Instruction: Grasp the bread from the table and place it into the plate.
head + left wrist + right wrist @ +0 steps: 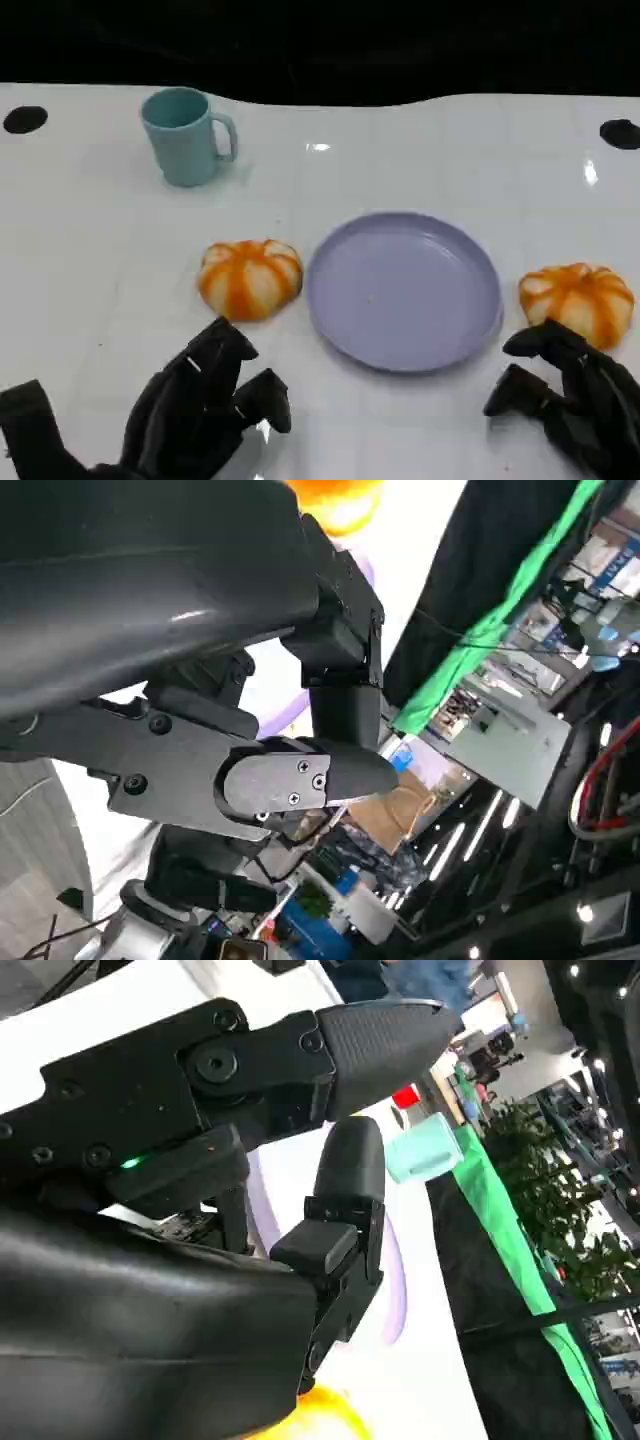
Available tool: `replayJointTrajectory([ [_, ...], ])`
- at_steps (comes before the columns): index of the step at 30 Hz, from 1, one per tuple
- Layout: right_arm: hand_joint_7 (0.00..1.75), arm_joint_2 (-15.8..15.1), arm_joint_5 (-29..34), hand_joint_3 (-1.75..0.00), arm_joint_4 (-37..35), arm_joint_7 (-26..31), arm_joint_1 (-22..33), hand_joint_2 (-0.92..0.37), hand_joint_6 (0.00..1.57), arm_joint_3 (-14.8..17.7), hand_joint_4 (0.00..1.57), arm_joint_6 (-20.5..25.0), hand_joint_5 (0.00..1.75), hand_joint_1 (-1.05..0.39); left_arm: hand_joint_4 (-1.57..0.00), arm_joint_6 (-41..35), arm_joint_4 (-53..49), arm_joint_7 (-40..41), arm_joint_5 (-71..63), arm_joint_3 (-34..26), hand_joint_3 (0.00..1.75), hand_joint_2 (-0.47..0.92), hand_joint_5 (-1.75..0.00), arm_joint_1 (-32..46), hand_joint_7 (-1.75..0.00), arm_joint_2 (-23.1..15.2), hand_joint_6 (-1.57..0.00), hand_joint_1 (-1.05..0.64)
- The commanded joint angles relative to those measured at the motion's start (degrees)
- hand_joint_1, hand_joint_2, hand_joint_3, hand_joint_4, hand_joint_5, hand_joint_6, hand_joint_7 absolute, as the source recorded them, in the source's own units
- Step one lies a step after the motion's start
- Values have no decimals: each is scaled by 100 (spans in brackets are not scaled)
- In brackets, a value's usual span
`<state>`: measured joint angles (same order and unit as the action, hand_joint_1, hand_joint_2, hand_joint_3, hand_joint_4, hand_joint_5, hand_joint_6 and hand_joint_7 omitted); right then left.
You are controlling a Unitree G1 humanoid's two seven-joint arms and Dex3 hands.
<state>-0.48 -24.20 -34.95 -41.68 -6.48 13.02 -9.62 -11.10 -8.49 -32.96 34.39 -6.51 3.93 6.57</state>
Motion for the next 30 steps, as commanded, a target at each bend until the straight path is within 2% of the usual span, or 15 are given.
replayJointTrajectory([
  [1, 111, -75, -40, -22, -4, 20, 64, -92, 63, 38, 68, 60, 146, -51, -82, 30, -11, -44, 12, -42, 33, 92, -175, -15, -175, -68, -59, -57],
  [12, 116, -62, -80, -19, 21, 36, 56, -92, 62, 49, 67, 119, 149, -52, -83, 94, -72, -86, 12, -54, 33, 92, -175, -51, -175, -50, -60, -56],
  [17, 117, -44, -46, -20, -23, 60, 41, -92, 62, 47, 67, 27, 149, -52, -83, 153, -45, -79, -131, -15, 31, 92, -175, -86, -174, -171, -59, -58],
  [19, 117, -40, -48, -19, -51, 67, 31, -92, 62, 55, 68, 20, 150, -53, -73, 445, -52, -116, -391, 48, 32, 92, -175, -141, -159, -279, -55, -60],
  [20, 118, -43, -44, -19, -57, 75, 28, -92, 62, 54, 68, 23, 150, -54, -67, 601, -64, -123, -508, 72, 33, 92, -167, -169, -136, -310, -54, -60],
  [21, 118, -50, -27, -19, -68, 84, 19, -92, 62, 51, 68, 1, 150, -54, -65, 875, -54, -57, -687, 96, 34, 92, -165, -211, -127, -304, -54, -60],
  [22, 118, -54, -15, -19, -78, 91, 12, -92, 62, 49, 68, -17, 150, -54, -60, 1078, -55, -9, -813, 112, 30, 92, -151, -240, -99, -295, -56, -59],
  [24, 119, -62, 39, -20, -105, 150, -11, -92, 62, 36, 68, -70, 150, -56, -57, 1100, 98, 105, -1059, 192, 27, 92, -136, -340, -71, -459, -59, -59],
  [26, 120, -65, 42, -20, -141, 165, -40, -92, 62, 36, 68, -98, 150, -56, -52, 1003, 311, 173, -1333, 293, 20, 92, -109, -439, -38, -699, -59, -60],
  [28, 120, -66, 16, -21, -169, 158, -66, -92, 62, 41, 68, -97, 150, -55, -43, 1081, 438, 124, -1605, 396, 19, 92, -97, -532, -25, -939, -54, -58],
  [30, 120, -67, 27, -21, -182, 168, -78, -92, 61, 34, 68, -117, 150, -55, -40, 1286, 582, 225, -2040, 519, 20, 92, -94, -590, -21, -1178, -52, -57],
])
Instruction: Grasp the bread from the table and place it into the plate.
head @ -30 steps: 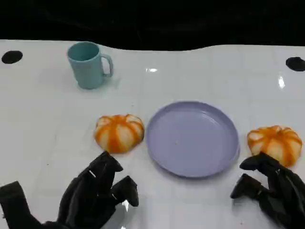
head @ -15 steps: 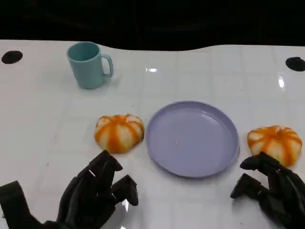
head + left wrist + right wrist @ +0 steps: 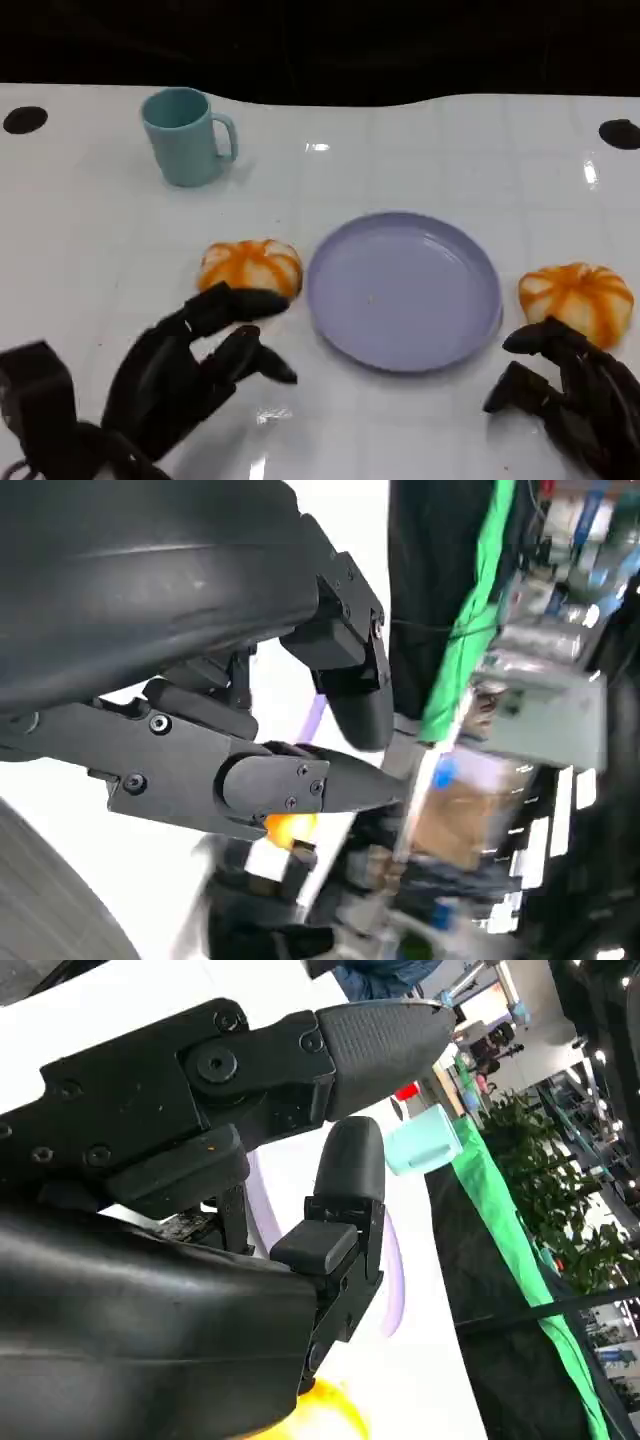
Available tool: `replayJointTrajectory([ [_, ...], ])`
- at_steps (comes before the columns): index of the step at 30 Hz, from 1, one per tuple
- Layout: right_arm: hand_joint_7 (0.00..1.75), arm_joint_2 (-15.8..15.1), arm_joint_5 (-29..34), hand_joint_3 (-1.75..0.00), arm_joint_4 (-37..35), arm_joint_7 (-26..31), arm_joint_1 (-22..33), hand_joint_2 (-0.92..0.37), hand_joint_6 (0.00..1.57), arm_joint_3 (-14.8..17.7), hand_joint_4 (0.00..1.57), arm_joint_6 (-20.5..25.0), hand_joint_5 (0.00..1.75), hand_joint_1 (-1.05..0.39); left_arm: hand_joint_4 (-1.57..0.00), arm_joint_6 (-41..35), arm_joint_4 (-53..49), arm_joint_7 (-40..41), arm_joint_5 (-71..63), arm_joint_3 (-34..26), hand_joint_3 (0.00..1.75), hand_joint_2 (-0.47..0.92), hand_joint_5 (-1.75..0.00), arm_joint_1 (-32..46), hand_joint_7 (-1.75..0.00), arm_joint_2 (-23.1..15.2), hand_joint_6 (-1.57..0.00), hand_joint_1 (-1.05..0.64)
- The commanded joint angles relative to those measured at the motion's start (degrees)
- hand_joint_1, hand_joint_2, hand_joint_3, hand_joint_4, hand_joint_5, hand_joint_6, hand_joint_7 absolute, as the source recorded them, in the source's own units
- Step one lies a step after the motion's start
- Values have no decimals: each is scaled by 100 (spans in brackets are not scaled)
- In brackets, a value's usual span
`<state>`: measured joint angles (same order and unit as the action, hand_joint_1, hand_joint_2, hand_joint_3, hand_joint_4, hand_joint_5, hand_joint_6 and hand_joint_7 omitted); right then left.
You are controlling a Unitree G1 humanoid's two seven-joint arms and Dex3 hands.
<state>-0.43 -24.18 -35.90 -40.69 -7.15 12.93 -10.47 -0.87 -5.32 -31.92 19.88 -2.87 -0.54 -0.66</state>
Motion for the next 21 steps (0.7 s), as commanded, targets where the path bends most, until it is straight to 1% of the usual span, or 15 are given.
replayJointTrajectory([
  [1, 123, -68, 28, -22, -91, 77, -15, -92, 60, 42, 68, -43, 151, -54, -33, 415, 358, 229, -910, 229, 19, 92, -86, -171, -15, -590, -50, -58],
  [3, 125, -65, 26, -22, -101, 74, -21, -92, 59, 40, 67, -53, 151, -54, -30, 670, 525, 475, -1529, 351, 19, 92, -81, -245, -11, -831, -49, -58],
  [4, 125, -65, 20, -22, -106, 66, -24, -92, 58, 38, 66, -52, 151, -54, -28, 748, 583, 587, -1761, 392, 15, 92, -76, -278, -8, -914, -48, -57],
  [6, 125, -57, 56, -23, -158, 50, -29, -92, 58, 34, 66, -207, 152, -54, -26, 1061, 648, 949, -2441, 501, 11, 92, -71, -378, -6, -1108, -47, -56],
  [7, 124, -59, 61, -24, -180, 45, -33, -92, 58, 33, 66, -244, 152, -54, -25, 1138, 658, 1065, -2629, 537, 9, 92, -68, -403, -4, -1156, -47, -56],
  [10, 124, -66, 52, -24, -220, 37, -45, -92, 59, 25, 65, -279, 152, -54, -24, 1220, 647, 1217, -2797, 595, 7, 92, -65, -422, -3, -1205, -47, -56],
  [11, 123, -71, 36, -24, -236, 17, -53, -92, 59, 26, 65, -263, 152, -55, -23, 1266, 751, 1336, -3317, 702, 7, 92, -64, -510, -3, -1422, -46, -56],
  [13, 122, -86, 21, -23, -270, -18, -71, -92, 59, 25, 65, -240, 151, -55, -15, 1223, 1006, 1433, -4227, 903, 6, 92, -59, -654, -1, -1808, -42, -57],
  [15, 121, -97, 38, -23, -286, -24, -83, -92, 59, 18, 65, -255, 151, -55, -11, 1127, 1203, 1382, -4760, 1050, 2, 91, -51, -761, 0, -2037, -38, -55],
  [17, 121, -103, 63, -23, -282, -10, -82, -92, 60, 7, 66, -276, 151, -55, -9, 1035, 1296, 1312, -5010, 1157, 1, 91, -42, -840, 0, -2152, -34, -53],
  [21, 122, -103, 64, -24, -290, 2, -82, -92, 60, -2, 66, -303, 151, -55, -7, 920, 1354, 1283, -5121, 1261, 0, 91, -37, -897, 0, -2240, -31, -53],
])
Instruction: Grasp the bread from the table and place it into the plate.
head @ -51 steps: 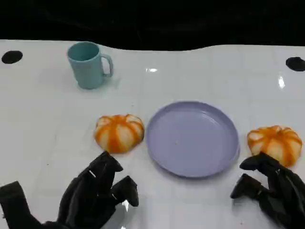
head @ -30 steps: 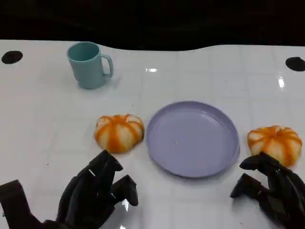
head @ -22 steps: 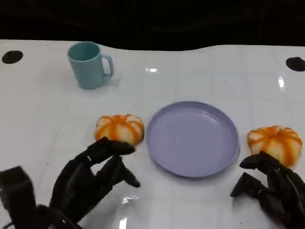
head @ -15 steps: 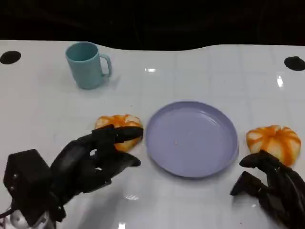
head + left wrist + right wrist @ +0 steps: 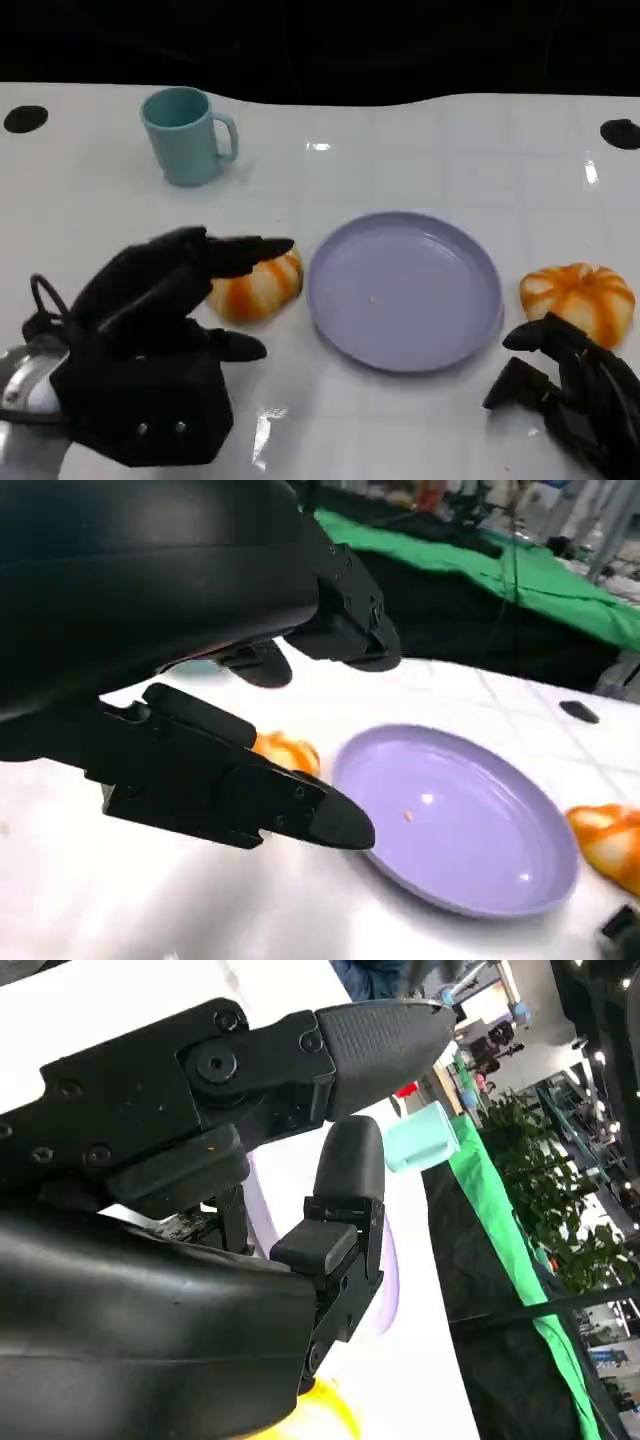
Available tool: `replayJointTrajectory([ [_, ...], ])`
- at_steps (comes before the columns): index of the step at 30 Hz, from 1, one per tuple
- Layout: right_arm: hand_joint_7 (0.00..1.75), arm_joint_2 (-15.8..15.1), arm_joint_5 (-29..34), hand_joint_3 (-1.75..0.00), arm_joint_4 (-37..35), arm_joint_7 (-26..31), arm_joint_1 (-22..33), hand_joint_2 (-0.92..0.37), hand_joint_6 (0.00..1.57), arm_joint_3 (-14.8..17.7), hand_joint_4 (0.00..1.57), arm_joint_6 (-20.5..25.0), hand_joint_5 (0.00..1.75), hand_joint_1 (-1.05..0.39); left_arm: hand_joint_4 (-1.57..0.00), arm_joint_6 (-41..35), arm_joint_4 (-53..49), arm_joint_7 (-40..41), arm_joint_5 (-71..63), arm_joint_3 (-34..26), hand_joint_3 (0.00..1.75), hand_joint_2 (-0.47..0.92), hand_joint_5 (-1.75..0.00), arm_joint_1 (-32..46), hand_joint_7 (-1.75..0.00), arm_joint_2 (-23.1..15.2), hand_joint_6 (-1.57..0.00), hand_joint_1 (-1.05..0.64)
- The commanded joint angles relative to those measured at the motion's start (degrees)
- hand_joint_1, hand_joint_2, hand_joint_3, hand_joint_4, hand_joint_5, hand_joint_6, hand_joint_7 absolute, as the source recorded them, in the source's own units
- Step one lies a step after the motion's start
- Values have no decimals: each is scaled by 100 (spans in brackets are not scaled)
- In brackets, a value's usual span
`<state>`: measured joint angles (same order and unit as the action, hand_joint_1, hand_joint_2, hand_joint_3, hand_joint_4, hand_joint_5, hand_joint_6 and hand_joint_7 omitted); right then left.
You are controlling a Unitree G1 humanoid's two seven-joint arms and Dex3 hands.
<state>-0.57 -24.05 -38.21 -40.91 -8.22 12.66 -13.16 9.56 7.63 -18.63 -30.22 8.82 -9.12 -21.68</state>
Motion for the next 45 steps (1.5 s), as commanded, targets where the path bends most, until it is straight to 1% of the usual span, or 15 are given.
replayJointTrajectory([
  [1, 122, -79, 17, -24, -73, 19, 14, -92, 60, 41, 67, -8, 151, -55, -7, -150, 44, -13, -412, 205, 0, 91, -36, -142, 0, -217, -31, -53],
  [2, 122, -71, -8, -22, -84, 16, 6, -92, 60, 52, 67, 11, 151, -55, -5, -173, 34, 11, -642, 290, 0, 90, -35, -219, 0, -273, -28, -55],
  [5, 121, -63, -33, -20, -98, 10, -4, -92, 61, 66, 68, 30, 151, -55, -3, -220, 28, 47, -913, 391, 0, 89, -33, -299, 0, -325, -26, -56],
  [8, 121, -42, -2, -21, 2, 113, 37, -92, 60, 44, 67, 84, 151, -56, -1, -878, 161, 29, -2229, 827, 0, 87, -30, -509, 0, -240, -26, -58],
  [12, 121, -30, -25, -21, 58, 143, 62, -92, 61, 42, 68, 129, 152, -57, -1, -1322, 95, -89, -2739, 1068, 0, 85, -28, -660, 0, -97, -25, -54],
  [16, 120, -32, -22, -23, 48, 125, 69, -92, 61, 49, 68, 89, 153, -56, -5, -1597, -270, -17, -2808, 1205, 0, 82, -25, -859, 0, 112, -25, -48],
  [21, 120, -39, -116, -23, 46, 6, 61, -92, 60, 79, 67, 170, 152, -53, -8, -1626, -687, 148, -2709, 1283, 0, 82, -22, -1050, 0, 244, -25, -45],
  [25, 120, -72, -41, -22, 24, 44, 55, -92, 61, 66, 67, 152, 151, -57, -9, -1721, -1404, 181, -2626, 1425, 1, 84, -19, -1396, 0, 438, -22, -47],
  [27, 120, -70, -81, -22, 3, -16, 43, -92, 60, 89, 67, 148, 151, -54, -10, -1758, -1699, 225, -2609, 1496, 1, 86, -18, -1542, 0, 501, -19, -48],
  [34, 120, -78, -84, -23, -60, -102, 19, -92, 59, 123, 67, 103, 151, -54, -11, -1829, -2179, 347, -2453, 1607, 1, 87, -16, -1781, 0, 597, -18, -49],
  [35, 120, -75, -53, -23, -32, -47, 32, -92, 59, 115, 67, 104, 150, -54, -11, -1879, -2707, 423, -2450, 1676, 1, 87, -16, -2013, 0, 739, -18, -49],
  [36, 120, -71, -30, -22, -10, -6, 42, -92, 60, 110, 67, 105, 151, -55, -12, -1913, -3120, 492, -2442, 1732, 0, 85, -16, -2196, 0, 847, -19, -51],
  [39, 120, -75, 4, -22, 5, 31, 50, -92, 60, 99, 67, 99, 152, -56, -14, -1914, -3806, 717, -2362, 1839, 0, 82, -15, -2496, -1, 994, -20, -53],
  [41, 121, -81, 40, -22, 9, 63, 62, -92, 60, 80, 67, 65, 152, -56, -13, -1796, -4717, 1075, -2276, 1943, 0, 81, -14, -2812, -1, 1175, -20, -53],
  [45, 120, -97, 51, -22, -12, 54, 67, -92, 61, 64, 68, 33, 152, -55, -15, -1591, -5922, 1665, -2127, 2085, 0, 80, -14, -3222, -2, 1430, -23, -53],
])
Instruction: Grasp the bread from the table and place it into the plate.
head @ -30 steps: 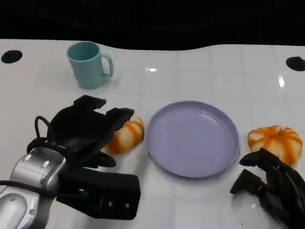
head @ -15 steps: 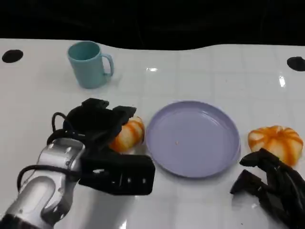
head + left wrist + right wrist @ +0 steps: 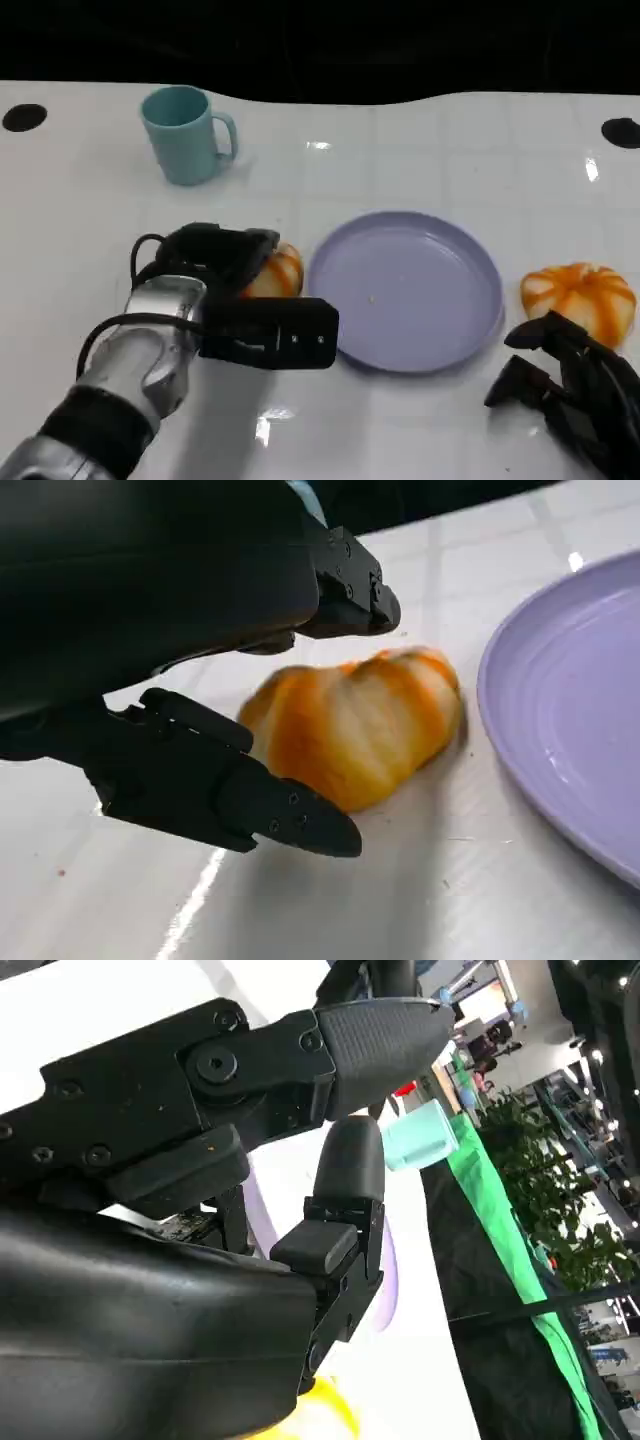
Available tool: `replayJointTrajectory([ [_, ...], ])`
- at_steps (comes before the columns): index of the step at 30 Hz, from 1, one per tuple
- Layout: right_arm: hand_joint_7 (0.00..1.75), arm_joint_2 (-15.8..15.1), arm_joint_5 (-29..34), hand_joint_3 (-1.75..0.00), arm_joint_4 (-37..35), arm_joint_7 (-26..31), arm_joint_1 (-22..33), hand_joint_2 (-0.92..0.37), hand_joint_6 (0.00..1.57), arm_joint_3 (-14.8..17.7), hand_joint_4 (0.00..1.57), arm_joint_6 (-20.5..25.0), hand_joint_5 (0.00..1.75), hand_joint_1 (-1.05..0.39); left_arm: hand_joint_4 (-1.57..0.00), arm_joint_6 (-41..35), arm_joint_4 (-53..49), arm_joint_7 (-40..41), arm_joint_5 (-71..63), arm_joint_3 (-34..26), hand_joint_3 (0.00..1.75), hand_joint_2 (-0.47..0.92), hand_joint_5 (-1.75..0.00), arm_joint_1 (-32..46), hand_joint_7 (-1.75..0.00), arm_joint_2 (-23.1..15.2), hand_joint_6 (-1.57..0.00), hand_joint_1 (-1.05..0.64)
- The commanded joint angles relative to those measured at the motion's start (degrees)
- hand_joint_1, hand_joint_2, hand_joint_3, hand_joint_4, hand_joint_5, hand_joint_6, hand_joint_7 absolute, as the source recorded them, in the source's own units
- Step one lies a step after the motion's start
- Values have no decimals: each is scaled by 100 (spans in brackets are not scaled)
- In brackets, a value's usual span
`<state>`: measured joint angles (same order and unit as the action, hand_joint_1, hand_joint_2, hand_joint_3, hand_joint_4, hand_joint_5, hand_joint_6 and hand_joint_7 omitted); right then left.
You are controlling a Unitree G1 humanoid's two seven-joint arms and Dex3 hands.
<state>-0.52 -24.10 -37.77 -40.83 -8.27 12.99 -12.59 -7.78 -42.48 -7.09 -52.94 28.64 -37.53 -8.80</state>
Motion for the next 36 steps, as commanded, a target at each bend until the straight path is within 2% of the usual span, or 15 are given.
replayJointTrajectory([
  [1, 121, -109, 51, -22, -48, 49, 77, -92, 61, 26, 68, -2, 151, -55, -16, 229, -1233, 649, 217, 115, 0, 79, -13, -484, -2, 212, -24, -53],
  [8, 120, -107, -12, -19, -6, 44, 95, -92, 62, 30, 69, 92, 150, -55, -23, 759, -2427, 1242, 466, 320, 2, 84, -14, -871, -3, 359, -29, -53],
  [10, 120, -112, -53, -22, -25, -41, 85, -92, 60, 35, 67, 106, 151, -53, -37, 864, -2577, 1323, 518, 360, 1, 89, -16, -922, -5, 362, -45, -46],
  [13, 121, -108, -14, -22, -6, -1, 95, -92, 60, 26, 67, 86, 151, -54, -45, 982, -2675, 1509, 592, 415, 1, 91, -16, -967, -6, 335, -53, -44],
  [14, 121, -99, -9, -22, 5, 16, 101, -92, 60, 27, 67, 75, 151, -54, -62, 1026, -2684, 1614, 605, 430, 6, 92, -93, -973, -13, 316, -85, -40],
  [15, 121, -93, -9, -21, 12, 24, 104, -92, 60, 29, 67, 68, 151, -54, -65, 1056, -2696, 1691, 618, 446, 8, 92, -124, -978, -14, 305, -96, -39],
  [16, 121, -89, -9, -21, 16, 28, 107, -92, 60, 30, 67, 65, 151, -53, -66, 1075, -2711, 1740, 631, 461, 9, 92, -144, -985, -14, 300, -104, -38],
  [17, 121, -89, -9, -21, 17, 29, 107, -92, 60, 30, 67, 65, 151, -53, -67, 1084, -2731, 1759, 645, 476, 10, 92, -151, -992, -15, 301, -106, -38],
  [22, 121, -89, -8, -21, 20, 30, 108, -92, 60, 29, 67, 67, 151, -53, -67, 1101, -2778, 1801, 693, 526, 10, 92, -159, -1013, -14, 303, -109, -37],
  [23, 121, -92, -9, -22, 9, 24, 101, -92, 60, 36, 67, 47, 151, -53, -69, 1009, -2687, 1951, 588, 599, 17, 92, -160, -1024, -14, 232, -108, -36],
  [24, 121, -98, -4, -22, -17, 32, 91, -92, 60, 44, 67, 33, 150, -53, -73, 853, -2598, 2135, 493, 654, 31, 92, -163, -1021, -13, 168, -107, -35],
  [26, 121, -105, 2, -23, -49, 44, 78, -92, 61, 53, 67, 19, 150, -54, -74, 659, -2493, 2346, 406, 728, 37, 92, -172, -1010, -23, 98, -106, -32],
  [36, 123, -131, 0, -23, -152, -61, 27, -92, 59, 42, 66, -57, 156, -55, -74, 537, -2417, 2382, 507, 797, 34, 92, -175, -974, -31, -19, -101, -30],
])
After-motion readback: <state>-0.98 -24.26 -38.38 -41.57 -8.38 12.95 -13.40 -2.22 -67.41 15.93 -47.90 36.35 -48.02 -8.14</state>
